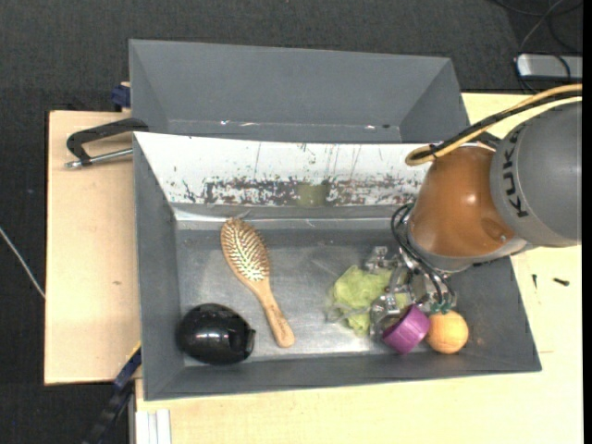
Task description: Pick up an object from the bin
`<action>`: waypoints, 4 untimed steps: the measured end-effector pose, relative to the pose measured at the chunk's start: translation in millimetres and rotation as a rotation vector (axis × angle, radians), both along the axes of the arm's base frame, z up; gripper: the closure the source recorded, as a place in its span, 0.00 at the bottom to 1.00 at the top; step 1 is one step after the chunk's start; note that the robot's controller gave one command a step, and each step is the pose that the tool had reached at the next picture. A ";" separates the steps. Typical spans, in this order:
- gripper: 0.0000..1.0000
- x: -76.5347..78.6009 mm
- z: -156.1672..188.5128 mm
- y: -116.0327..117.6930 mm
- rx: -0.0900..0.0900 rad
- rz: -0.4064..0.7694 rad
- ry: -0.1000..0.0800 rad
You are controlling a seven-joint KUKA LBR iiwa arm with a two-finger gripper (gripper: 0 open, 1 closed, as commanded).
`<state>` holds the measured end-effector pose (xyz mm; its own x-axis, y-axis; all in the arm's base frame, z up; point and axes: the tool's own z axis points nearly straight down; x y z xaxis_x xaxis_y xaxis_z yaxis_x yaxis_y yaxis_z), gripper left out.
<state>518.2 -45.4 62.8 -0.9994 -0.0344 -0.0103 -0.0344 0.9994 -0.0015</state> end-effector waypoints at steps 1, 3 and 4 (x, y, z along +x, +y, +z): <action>1.00 -0.3 1.0 0.3 0.000 -0.015 0.000; 1.00 -1.2 14.1 0.9 0.001 -0.017 0.004; 1.00 -2.4 26.3 1.3 0.002 -0.017 0.009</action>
Offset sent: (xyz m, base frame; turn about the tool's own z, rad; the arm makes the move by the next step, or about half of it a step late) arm -0.0003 0.0000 0.0311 0.0000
